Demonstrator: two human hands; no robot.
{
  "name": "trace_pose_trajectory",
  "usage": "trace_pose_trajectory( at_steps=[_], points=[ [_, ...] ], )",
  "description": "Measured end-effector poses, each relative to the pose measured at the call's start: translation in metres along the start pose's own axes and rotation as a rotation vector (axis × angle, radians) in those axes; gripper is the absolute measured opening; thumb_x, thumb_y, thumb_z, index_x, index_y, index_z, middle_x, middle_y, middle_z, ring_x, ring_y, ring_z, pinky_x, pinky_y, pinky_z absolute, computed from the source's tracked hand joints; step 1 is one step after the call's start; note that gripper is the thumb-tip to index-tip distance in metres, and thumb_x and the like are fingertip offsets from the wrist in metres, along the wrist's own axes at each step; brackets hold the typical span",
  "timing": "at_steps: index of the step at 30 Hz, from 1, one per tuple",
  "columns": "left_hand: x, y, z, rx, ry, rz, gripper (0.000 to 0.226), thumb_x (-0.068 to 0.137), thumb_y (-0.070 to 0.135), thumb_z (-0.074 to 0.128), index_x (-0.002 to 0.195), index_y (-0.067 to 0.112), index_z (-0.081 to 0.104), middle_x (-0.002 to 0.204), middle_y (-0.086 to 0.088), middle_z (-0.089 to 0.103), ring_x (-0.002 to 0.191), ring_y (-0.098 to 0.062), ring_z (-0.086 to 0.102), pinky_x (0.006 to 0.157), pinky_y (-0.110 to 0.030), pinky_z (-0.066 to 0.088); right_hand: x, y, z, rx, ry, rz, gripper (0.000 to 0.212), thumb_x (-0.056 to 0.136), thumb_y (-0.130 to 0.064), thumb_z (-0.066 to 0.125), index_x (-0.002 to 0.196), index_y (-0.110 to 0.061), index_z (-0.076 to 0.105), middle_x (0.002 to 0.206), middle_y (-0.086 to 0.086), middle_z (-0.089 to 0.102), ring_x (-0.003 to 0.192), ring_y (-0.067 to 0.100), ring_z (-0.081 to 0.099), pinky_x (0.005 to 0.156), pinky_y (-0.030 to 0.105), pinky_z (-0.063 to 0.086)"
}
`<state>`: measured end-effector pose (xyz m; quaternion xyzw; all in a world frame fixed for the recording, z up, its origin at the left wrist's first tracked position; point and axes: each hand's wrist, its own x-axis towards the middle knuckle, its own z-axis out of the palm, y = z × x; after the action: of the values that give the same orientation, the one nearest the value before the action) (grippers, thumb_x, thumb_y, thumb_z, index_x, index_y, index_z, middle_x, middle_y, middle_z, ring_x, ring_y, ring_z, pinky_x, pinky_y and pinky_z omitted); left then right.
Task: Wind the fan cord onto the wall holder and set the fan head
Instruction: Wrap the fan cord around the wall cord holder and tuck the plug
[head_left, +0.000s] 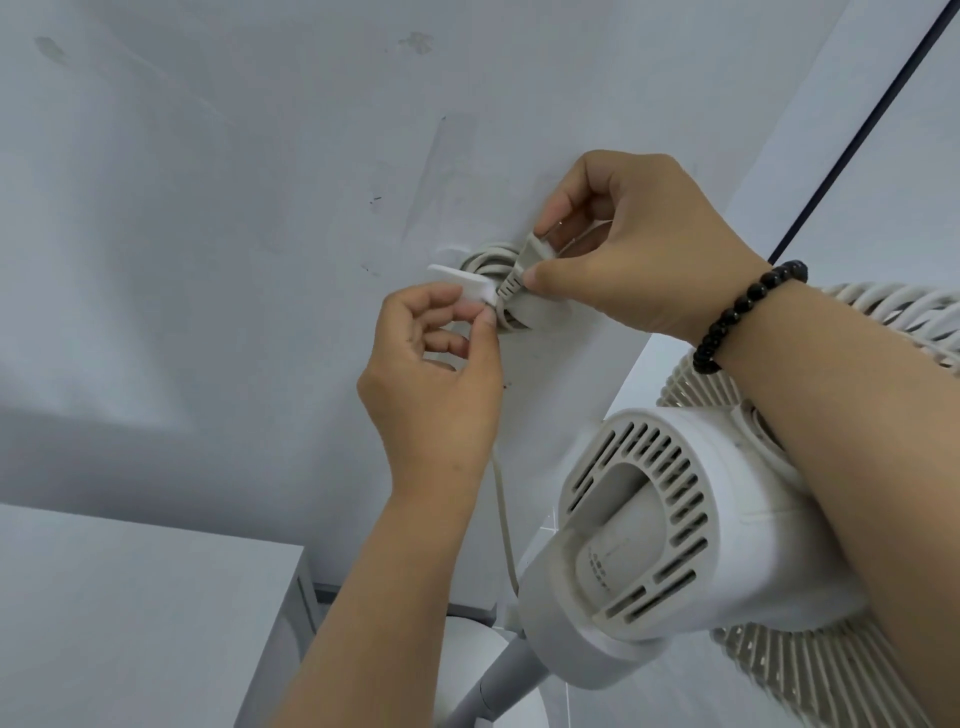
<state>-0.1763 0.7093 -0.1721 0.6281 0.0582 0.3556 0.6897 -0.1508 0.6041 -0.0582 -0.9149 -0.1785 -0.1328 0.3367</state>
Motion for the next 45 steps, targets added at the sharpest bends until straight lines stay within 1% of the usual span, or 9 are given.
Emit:
trace_pose_trajectory(
  at_steps=[8,13,22,24,28,34,38,42,45],
  points=[
    [-0.002,0.004,0.000,-0.129,-0.014,-0.183,0.027,0.078,0.010,0.076,0.087,0.026,0.056,0.077,0.013,0.075,0.054,-0.011,0.053,0.056,-0.021,0.049,0.000,0.001,-0.002,0.005,0.019,-0.009,0.026,0.068,-0.011,0.077,0.071,-0.027,0.057,0.078,-0.005,0.065,0.065,0.009,0.062,0.067,0.024,0.055],
    [0.007,0.012,0.000,-0.388,0.011,-0.589,0.037,0.074,0.012,0.081,0.100,0.021,0.058,0.055,0.013,0.061,0.042,-0.007,0.043,0.049,-0.018,0.040,0.000,0.001,-0.003,-0.003,0.031,-0.025,0.025,0.067,-0.011,0.077,0.073,-0.026,0.058,0.078,-0.006,0.065,0.065,0.007,0.063,0.066,0.023,0.056],
    [0.017,0.017,-0.008,-0.588,-0.178,-0.909,0.024,0.077,0.004,0.073,0.097,0.015,0.063,0.092,0.003,0.065,0.039,-0.003,0.031,0.038,-0.013,0.027,0.000,0.001,-0.003,-0.019,0.044,-0.072,0.024,0.068,-0.012,0.078,0.078,-0.025,0.061,0.078,-0.012,0.063,0.068,0.005,0.064,0.067,0.022,0.055],
    [0.019,0.019,-0.009,-0.630,-0.215,-0.951,0.018,0.078,0.002,0.071,0.086,0.016,0.064,0.089,0.004,0.067,0.038,-0.002,0.032,0.038,-0.012,0.025,-0.001,0.000,-0.002,-0.018,0.040,-0.079,0.024,0.068,-0.013,0.078,0.078,-0.026,0.060,0.079,-0.011,0.064,0.068,0.005,0.065,0.067,0.024,0.056],
    [0.018,0.019,-0.008,-0.678,-0.188,-0.993,0.050,0.080,-0.008,0.064,0.122,0.013,0.049,0.077,0.006,0.074,0.037,-0.002,0.035,0.036,-0.012,0.027,0.000,0.000,-0.002,-0.024,0.043,-0.086,0.027,0.068,-0.014,0.078,0.075,-0.029,0.057,0.082,-0.010,0.066,0.069,0.005,0.065,0.069,0.024,0.056],
    [0.010,0.023,0.000,-0.673,-0.123,-0.918,0.047,0.078,-0.010,0.067,0.111,0.016,0.046,0.097,-0.001,0.071,0.038,0.003,0.049,0.038,-0.012,0.028,0.001,0.003,-0.001,-0.018,0.049,-0.081,0.026,0.068,-0.013,0.077,0.075,-0.029,0.058,0.081,-0.010,0.066,0.069,0.005,0.064,0.068,0.023,0.055],
    [0.005,0.022,0.006,-0.600,-0.079,-0.833,0.052,0.075,-0.005,0.074,0.113,0.019,0.047,0.092,0.004,0.072,0.047,0.003,0.051,0.054,-0.012,0.034,0.001,0.003,-0.001,-0.010,0.046,-0.076,0.025,0.069,-0.013,0.077,0.075,-0.028,0.057,0.078,-0.012,0.064,0.066,0.002,0.061,0.066,0.018,0.053],
    [0.003,0.022,0.011,-0.578,-0.042,-0.770,0.048,0.073,-0.003,0.078,0.104,0.023,0.051,0.082,0.008,0.075,0.060,0.000,0.052,0.104,-0.025,0.036,0.000,0.003,-0.002,-0.016,0.052,-0.074,0.026,0.068,-0.013,0.077,0.074,-0.029,0.057,0.080,-0.012,0.064,0.067,0.003,0.063,0.065,0.016,0.052],
    [0.003,0.020,0.012,-0.502,-0.014,-0.680,0.050,0.071,-0.002,0.080,0.106,0.022,0.053,0.081,0.008,0.076,0.064,0.000,0.059,0.108,-0.034,0.038,-0.001,0.003,-0.002,-0.022,0.056,-0.071,0.026,0.069,-0.014,0.077,0.075,-0.027,0.057,0.081,-0.012,0.064,0.069,0.002,0.063,0.066,0.016,0.053]
  ],
)
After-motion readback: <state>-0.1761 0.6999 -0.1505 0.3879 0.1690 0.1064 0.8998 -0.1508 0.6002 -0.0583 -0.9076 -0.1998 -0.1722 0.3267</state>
